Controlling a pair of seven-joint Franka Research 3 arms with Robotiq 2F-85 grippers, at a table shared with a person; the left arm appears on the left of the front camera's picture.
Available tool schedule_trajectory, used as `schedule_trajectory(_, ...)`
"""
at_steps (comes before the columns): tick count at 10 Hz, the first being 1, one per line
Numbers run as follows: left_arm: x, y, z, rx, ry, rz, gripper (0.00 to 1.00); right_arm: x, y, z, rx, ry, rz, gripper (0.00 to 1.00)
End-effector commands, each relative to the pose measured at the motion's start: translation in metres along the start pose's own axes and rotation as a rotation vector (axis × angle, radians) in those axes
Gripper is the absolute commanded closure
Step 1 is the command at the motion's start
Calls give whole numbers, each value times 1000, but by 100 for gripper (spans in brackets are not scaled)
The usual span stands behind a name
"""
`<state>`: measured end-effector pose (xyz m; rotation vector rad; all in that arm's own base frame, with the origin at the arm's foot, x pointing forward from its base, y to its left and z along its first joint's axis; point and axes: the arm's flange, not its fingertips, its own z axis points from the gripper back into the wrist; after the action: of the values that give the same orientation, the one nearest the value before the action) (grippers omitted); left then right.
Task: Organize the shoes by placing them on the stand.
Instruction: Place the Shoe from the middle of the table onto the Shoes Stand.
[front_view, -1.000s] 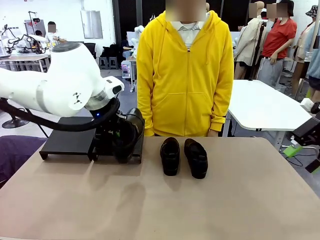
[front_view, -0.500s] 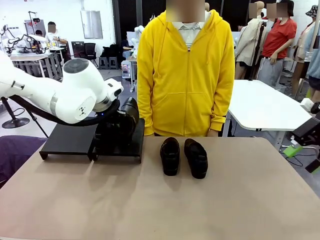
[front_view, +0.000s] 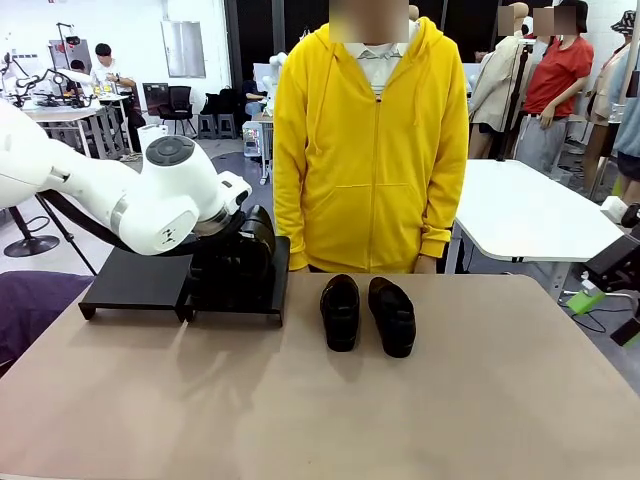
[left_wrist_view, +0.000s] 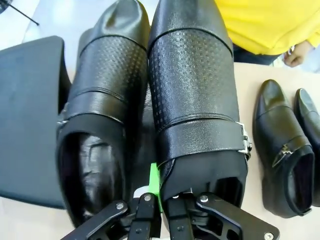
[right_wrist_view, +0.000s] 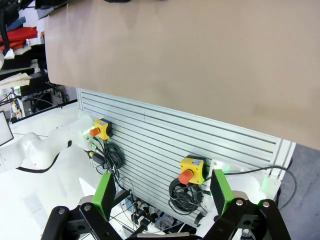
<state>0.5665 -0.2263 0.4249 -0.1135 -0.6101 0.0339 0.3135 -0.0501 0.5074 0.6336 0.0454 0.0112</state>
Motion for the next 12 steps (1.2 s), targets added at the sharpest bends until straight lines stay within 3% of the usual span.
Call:
schedule_trajectory(1,7,-5,-2,-19,16,6,100,0,1,5,-2,3,-1,0)
schedule_trajectory(4,5,-3,-10,-25,42,12,100,0,1,5,-2,3,-1,0)
schedule_trajectory(5,6,-3,-10,-24,25,7,56,0,1,5,-2,3,-1,0)
schedule_trajectory(6,7,-3,-9,-17,19,11,0,0,1,5,-2,3,-1,0)
schedule_trajectory(10,7,-4,4,-20,-17,8,0,0,1,5,-2,3,-1,0)
schedule_trajectory(12,7,-6,35,-59,-60,-33,0,0,1,5,-2,3,-1,0)
